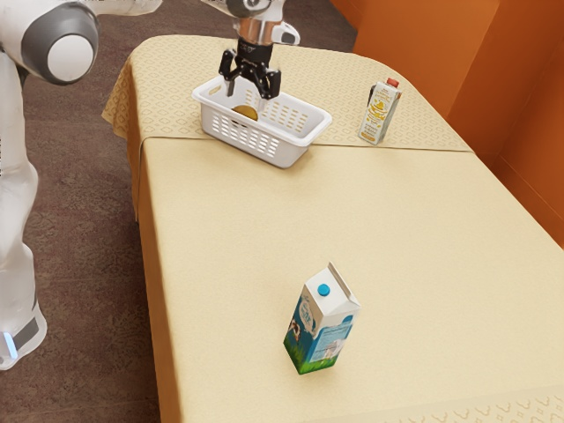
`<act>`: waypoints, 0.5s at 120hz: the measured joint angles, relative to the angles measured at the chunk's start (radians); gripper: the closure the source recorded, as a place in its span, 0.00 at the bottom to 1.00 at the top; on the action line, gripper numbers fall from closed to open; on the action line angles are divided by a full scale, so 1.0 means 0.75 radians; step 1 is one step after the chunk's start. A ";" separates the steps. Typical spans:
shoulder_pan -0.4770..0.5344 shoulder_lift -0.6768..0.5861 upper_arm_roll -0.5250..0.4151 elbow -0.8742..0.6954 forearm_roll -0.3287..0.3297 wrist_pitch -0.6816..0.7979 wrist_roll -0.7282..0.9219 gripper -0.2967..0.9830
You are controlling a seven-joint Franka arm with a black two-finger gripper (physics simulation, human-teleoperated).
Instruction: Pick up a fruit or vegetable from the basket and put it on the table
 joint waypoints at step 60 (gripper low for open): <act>0.160 0.376 0.077 0.192 -0.129 0.154 0.283 0.23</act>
